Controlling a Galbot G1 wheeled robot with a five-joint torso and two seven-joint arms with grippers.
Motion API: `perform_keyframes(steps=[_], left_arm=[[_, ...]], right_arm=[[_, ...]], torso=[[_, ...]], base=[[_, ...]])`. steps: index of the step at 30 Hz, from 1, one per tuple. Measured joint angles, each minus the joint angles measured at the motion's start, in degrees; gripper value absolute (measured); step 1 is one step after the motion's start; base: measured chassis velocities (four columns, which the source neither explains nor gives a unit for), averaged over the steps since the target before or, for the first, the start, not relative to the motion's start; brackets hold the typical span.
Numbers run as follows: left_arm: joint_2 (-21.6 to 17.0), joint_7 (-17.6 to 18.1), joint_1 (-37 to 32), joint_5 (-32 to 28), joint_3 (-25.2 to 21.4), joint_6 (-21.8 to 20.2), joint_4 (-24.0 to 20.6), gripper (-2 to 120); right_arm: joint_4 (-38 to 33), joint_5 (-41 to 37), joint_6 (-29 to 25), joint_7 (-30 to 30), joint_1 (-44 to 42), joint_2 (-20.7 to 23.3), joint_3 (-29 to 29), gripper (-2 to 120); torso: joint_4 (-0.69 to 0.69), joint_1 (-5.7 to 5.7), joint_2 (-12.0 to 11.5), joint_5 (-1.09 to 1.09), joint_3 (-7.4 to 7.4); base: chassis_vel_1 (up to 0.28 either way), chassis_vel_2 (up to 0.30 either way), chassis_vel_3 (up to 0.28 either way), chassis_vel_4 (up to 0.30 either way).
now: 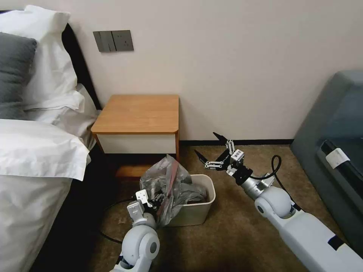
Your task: Pick up the garbage bag from the table and place it over the trash can.
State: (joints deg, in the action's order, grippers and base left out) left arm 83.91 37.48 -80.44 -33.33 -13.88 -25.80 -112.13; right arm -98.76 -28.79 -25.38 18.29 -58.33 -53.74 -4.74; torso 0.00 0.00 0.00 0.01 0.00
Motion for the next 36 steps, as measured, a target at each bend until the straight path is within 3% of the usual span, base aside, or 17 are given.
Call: perform_keyframes(steps=[2, 15, 17, 24, 28, 33, 36], left_arm=[[0.01, 0.39, 0.34, -0.15, -0.11, -0.12, 0.4, 55], [0.23, 0.06, 0.11, -0.24, -0.34, 0.48, 0.69, 10], [0.22, -0.37, -0.32, 0.4, -0.1, 0.91, 0.41, 9], [0.03, -4.41, -4.0, 12.07, 1.23, 6.89, -0.5, 7], [0.69, -7.5, -6.1, 21.08, 1.12, 14.02, -0.23, 7], [0.77, -8.79, -6.96, 23.28, 0.82, 16.72, -0.31, 7], [0.74, -9.77, -7.31, 24.2, 0.58, 18.8, -0.31, 7]], right_arm=[[0.01, -0.02, -0.09, 0.05, -0.06, -0.13, -0.03, 100], [0.21, -0.15, -0.36, 0.14, 0.02, -0.51, -0.02, 100], [0.15, -0.15, -0.41, 0.16, -0.06, -0.47, -0.09, 100], [-1.8, -0.17, -0.47, 0.18, -1.42, 0.08, -1.16, 100], [-5.14, -0.84, 0.1, -0.2, -3.64, 0.1, -1.79, 100], [-11.18, -4.66, 2.89, -3.23, -6.94, 0.59, -0.02, 100], [-16.94, -8.11, 7.31, -9.29, -10.38, 1.15, 4.94, 100]], torso=[[0.0, 0.0, 0.0, 0.01, 0.0], [-0.01, 0.0, 0.01, -0.03, 0.0], [-0.01, 0.0, 0.01, -0.03, 0.01], [-0.01, 0.0, 0.01, -0.03, 0.01], [-0.01, 0.0, 0.0, -0.02, 0.01], [0.0, 0.0, 0.01, -0.01, 0.01], [-0.01, 0.0, 0.01, 0.01, 0.0]], base=[[0.0, 0.0, 0.0, 0.0], [0.0, 0.0, 0.0, 0.0], [0.0, 0.0, 0.0, 0.0], [0.0, 0.0, 0.0, 0.0], [0.0, 0.0, 0.0, 0.0], [0.0, 0.0, 0.0, 0.0], [0.0, 0.0, 0.0, 0.0]])
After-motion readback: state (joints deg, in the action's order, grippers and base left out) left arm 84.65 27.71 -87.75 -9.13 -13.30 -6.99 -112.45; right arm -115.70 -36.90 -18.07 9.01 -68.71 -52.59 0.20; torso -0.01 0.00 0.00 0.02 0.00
